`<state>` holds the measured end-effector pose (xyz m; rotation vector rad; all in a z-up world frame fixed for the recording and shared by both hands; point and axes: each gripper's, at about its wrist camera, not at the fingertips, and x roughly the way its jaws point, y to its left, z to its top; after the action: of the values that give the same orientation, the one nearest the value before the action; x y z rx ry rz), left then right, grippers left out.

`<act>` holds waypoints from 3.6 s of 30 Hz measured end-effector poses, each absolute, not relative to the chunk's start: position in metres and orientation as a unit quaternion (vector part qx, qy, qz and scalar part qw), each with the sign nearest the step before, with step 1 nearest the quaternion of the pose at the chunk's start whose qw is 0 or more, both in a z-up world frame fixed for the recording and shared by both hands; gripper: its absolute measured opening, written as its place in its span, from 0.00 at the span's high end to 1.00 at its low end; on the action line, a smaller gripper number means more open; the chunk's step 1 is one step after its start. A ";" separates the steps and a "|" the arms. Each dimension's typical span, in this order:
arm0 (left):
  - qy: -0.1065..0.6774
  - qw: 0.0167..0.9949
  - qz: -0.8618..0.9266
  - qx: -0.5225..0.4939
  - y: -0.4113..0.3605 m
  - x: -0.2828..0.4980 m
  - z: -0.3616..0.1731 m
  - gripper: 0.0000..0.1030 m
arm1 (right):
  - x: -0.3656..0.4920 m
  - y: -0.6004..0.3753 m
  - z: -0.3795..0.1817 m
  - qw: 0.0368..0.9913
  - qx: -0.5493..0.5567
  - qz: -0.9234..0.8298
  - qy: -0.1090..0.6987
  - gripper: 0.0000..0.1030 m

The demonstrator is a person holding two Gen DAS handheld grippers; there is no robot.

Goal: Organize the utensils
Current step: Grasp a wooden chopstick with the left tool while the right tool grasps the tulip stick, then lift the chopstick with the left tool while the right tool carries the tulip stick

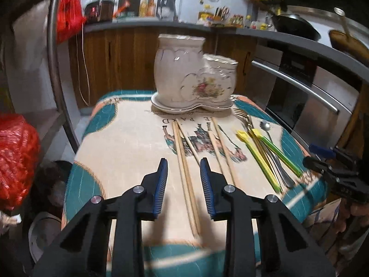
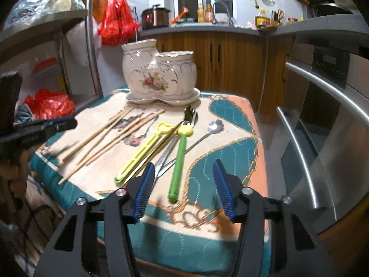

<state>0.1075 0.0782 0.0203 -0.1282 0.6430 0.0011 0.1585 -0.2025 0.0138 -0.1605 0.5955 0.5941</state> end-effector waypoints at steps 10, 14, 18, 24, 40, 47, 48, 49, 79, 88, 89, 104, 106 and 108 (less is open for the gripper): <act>0.394 0.916 -0.022 -0.074 0.093 0.163 0.004 0.74 | 0.210 -0.167 0.011 0.866 -0.117 0.316 0.369 0.70; 0.410 0.910 -0.021 -0.064 0.091 0.174 -0.001 0.77 | 0.226 -0.153 0.004 0.853 -0.140 0.314 0.393 0.81; 0.413 0.908 -0.020 -0.067 0.094 0.177 -0.001 0.78 | 0.235 -0.149 0.004 0.847 -0.145 0.313 0.404 0.85; 0.417 0.905 -0.028 -0.083 0.099 0.180 -0.001 0.81 | 0.245 -0.143 0.008 0.828 -0.172 0.315 0.431 0.86; 0.428 0.892 -0.052 -0.133 0.117 0.193 0.000 0.89 | 0.256 -0.138 0.009 0.810 -0.193 0.315 0.456 0.89; 0.440 0.888 -0.052 -0.125 0.118 0.199 -0.004 0.89 | 0.256 -0.137 0.010 0.810 -0.194 0.314 0.456 0.89; 0.441 0.887 -0.052 -0.122 0.117 0.199 -0.004 0.89 | 0.255 -0.136 0.010 0.810 -0.194 0.314 0.456 0.89; 0.443 0.887 -0.051 -0.117 0.115 0.200 -0.004 0.89 | 0.255 -0.136 0.010 0.810 -0.194 0.314 0.456 0.89; 0.484 0.871 0.000 -0.086 0.138 0.203 0.000 0.95 | 0.264 -0.142 0.021 0.786 -0.232 0.297 0.490 0.90; 0.543 0.840 -0.004 0.009 0.121 0.212 0.005 0.93 | 0.273 -0.128 0.013 0.731 -0.287 0.304 0.539 0.90; 0.556 0.831 -0.011 0.020 0.120 0.214 0.006 0.93 | 0.277 -0.125 0.013 0.720 -0.295 0.306 0.548 0.90; 0.602 0.794 -0.024 0.081 0.103 0.231 0.011 0.96 | 0.277 -0.112 0.025 0.696 -0.314 0.324 0.559 0.90; 0.580 0.812 -0.023 0.063 0.103 0.224 0.016 0.96 | 0.277 -0.118 0.037 0.712 -0.291 0.332 0.547 0.90; 0.550 0.834 -0.022 0.040 0.107 0.215 0.028 0.96 | 0.277 -0.125 0.048 0.727 -0.271 0.339 0.532 0.90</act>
<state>0.2152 0.1075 0.0280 0.0849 1.1657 -0.0471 0.2769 -0.1253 0.0479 -0.5971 1.1733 0.7466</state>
